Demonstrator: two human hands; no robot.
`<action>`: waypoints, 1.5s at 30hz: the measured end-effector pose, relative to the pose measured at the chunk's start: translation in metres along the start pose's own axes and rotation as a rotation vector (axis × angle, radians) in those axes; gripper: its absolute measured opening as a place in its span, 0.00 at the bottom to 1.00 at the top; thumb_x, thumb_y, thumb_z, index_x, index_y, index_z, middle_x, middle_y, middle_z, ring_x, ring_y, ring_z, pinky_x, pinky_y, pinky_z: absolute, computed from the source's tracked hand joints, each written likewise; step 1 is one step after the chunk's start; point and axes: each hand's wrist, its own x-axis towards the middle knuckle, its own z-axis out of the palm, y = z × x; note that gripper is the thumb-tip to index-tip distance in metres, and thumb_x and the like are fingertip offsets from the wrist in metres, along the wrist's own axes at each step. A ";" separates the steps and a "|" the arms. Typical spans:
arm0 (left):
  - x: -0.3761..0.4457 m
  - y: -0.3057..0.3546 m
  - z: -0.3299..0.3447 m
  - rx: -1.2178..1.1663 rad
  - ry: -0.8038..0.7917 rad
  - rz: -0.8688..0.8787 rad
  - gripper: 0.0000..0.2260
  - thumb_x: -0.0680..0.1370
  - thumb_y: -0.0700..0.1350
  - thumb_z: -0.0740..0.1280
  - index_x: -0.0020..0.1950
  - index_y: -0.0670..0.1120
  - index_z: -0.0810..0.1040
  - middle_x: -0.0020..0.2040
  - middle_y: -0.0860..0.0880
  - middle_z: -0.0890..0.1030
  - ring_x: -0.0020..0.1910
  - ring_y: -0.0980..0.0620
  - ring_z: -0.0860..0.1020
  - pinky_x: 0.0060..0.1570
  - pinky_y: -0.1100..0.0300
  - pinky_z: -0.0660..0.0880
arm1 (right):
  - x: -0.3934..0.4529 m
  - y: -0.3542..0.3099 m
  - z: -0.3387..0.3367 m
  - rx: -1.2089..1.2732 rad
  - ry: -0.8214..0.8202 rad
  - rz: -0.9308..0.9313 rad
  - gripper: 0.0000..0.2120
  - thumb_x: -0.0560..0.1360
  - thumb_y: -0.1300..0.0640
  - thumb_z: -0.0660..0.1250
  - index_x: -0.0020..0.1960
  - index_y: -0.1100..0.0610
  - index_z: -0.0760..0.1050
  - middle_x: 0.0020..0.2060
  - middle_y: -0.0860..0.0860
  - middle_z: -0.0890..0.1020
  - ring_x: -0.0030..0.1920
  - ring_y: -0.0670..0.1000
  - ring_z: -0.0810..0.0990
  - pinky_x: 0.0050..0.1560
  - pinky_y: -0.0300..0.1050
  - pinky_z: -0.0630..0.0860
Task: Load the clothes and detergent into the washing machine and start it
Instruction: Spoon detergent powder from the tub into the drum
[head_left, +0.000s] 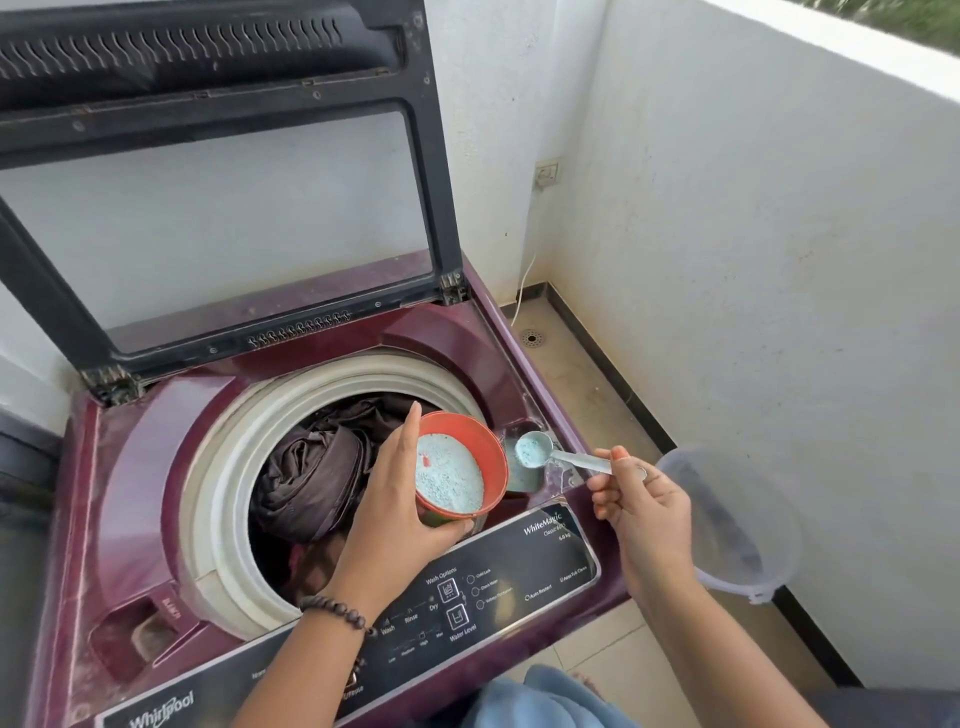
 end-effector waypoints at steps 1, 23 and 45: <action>0.001 -0.001 -0.001 0.003 0.001 -0.002 0.57 0.65 0.49 0.80 0.78 0.60 0.40 0.75 0.53 0.60 0.72 0.61 0.59 0.68 0.68 0.57 | 0.000 0.001 0.001 -0.035 0.004 -0.028 0.11 0.80 0.58 0.63 0.47 0.63 0.81 0.29 0.54 0.79 0.27 0.46 0.73 0.29 0.35 0.72; 0.003 -0.008 -0.002 0.021 -0.009 0.016 0.56 0.66 0.50 0.80 0.78 0.59 0.40 0.75 0.52 0.60 0.72 0.61 0.59 0.68 0.70 0.56 | -0.007 -0.002 0.005 -0.825 -0.212 -0.839 0.07 0.78 0.54 0.67 0.53 0.51 0.83 0.36 0.44 0.82 0.36 0.43 0.79 0.37 0.34 0.75; 0.005 0.005 -0.029 0.097 -0.006 0.147 0.57 0.67 0.50 0.79 0.75 0.67 0.35 0.75 0.59 0.57 0.70 0.65 0.60 0.63 0.70 0.62 | -0.021 -0.016 0.032 -0.923 -0.571 -0.883 0.16 0.80 0.46 0.58 0.53 0.52 0.82 0.37 0.44 0.80 0.38 0.43 0.78 0.40 0.32 0.74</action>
